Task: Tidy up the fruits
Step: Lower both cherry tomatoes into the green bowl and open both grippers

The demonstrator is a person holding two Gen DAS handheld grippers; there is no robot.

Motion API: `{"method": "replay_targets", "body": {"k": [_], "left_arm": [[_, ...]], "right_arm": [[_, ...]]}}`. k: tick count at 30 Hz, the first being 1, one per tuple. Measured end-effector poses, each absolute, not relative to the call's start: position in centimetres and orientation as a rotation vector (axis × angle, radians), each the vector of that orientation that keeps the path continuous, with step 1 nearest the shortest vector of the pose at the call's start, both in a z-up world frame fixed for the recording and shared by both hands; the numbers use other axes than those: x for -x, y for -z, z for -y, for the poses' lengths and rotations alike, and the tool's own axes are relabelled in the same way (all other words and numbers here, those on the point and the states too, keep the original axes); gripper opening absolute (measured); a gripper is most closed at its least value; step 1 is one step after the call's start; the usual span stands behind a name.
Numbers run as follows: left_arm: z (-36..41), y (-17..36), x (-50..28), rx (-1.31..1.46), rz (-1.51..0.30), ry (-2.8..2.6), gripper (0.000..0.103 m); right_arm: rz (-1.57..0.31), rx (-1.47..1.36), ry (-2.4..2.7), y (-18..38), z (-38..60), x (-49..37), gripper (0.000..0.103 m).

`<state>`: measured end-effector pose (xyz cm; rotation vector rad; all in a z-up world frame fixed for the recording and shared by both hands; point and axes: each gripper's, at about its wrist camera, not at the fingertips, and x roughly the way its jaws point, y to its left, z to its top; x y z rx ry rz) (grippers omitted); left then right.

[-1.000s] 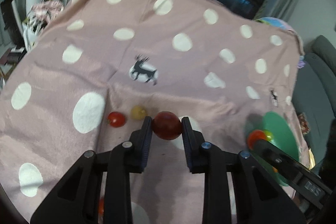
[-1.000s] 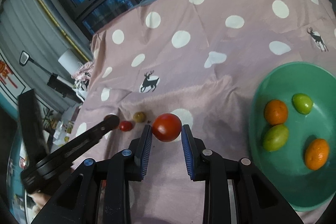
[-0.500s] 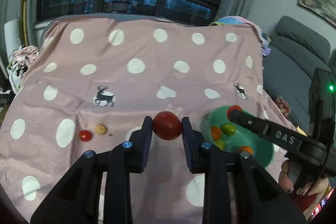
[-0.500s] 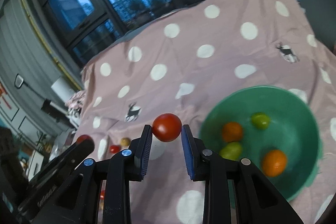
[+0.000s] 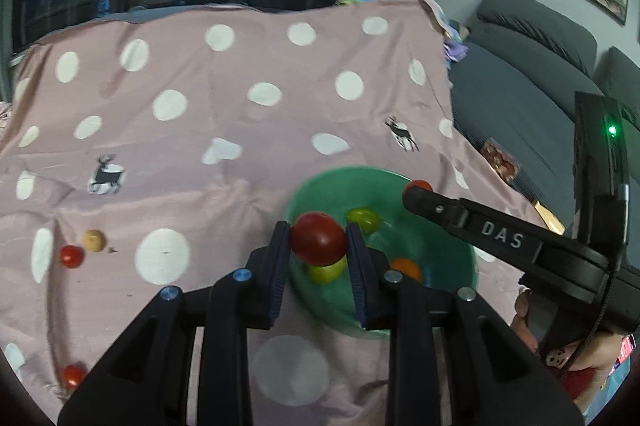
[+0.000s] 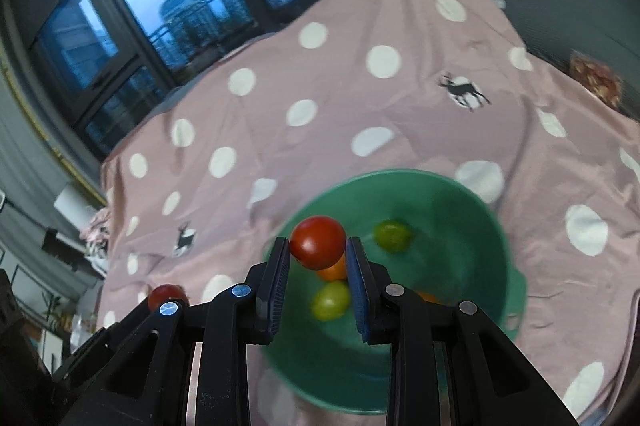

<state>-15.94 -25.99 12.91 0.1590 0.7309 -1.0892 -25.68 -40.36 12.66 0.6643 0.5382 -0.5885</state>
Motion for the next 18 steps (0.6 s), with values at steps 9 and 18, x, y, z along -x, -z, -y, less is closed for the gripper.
{"method": "replay_targets", "body": {"k": [9,18], "left_arm": [[29.3,-10.9,17.5,-0.201,-0.814,1.176,0.027],[30.9,-9.3,18.1,-0.222,-0.899,1.218,0.027]], "right_arm": [[-0.597,-0.704,0.663,-10.9,42.6,26.8,0.030],[-0.655,-0.721,0.704,-9.6,43.8,27.0,0.030]]}}
